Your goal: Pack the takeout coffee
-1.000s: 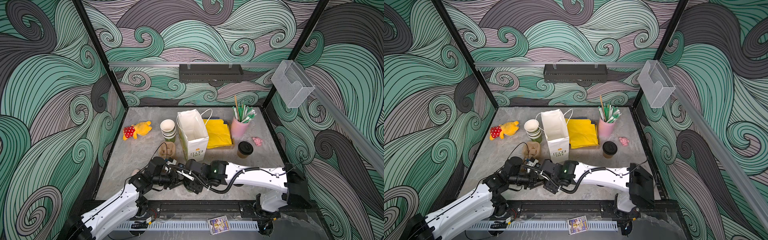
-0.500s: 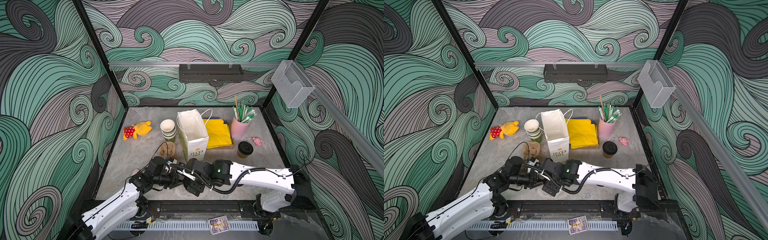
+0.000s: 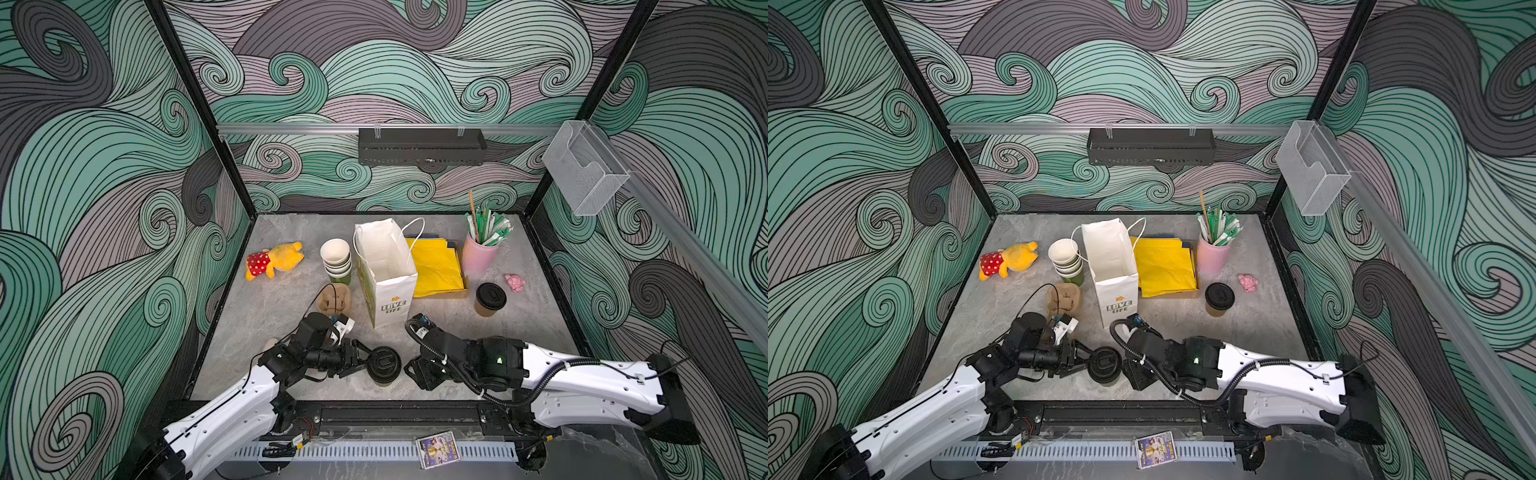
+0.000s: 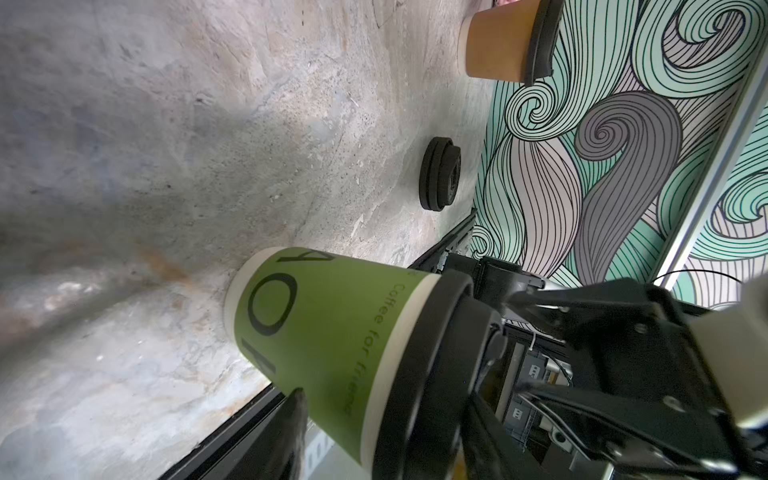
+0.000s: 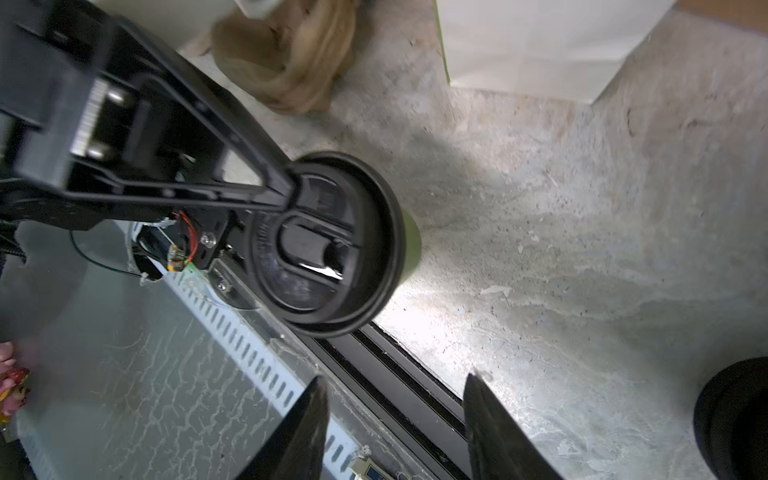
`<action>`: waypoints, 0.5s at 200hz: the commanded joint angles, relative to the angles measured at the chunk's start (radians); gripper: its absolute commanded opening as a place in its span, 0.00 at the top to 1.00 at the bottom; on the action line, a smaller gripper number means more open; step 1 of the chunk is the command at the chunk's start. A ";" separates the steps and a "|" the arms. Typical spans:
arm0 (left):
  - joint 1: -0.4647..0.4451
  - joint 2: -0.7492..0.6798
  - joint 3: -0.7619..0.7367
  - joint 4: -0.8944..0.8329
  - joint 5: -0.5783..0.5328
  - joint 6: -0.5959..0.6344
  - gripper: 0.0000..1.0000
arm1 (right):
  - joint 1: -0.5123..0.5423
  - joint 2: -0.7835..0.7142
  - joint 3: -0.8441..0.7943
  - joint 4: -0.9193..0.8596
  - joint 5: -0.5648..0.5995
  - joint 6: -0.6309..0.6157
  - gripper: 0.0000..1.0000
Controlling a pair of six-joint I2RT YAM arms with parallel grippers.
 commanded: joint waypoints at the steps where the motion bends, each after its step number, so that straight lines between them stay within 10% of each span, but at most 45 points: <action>1: -0.012 0.017 0.019 -0.071 -0.024 0.024 0.44 | -0.002 0.003 -0.023 0.125 -0.037 0.136 0.50; 100: -0.016 -0.003 0.023 -0.096 -0.042 0.019 0.45 | -0.002 0.111 -0.042 0.181 -0.064 0.129 0.57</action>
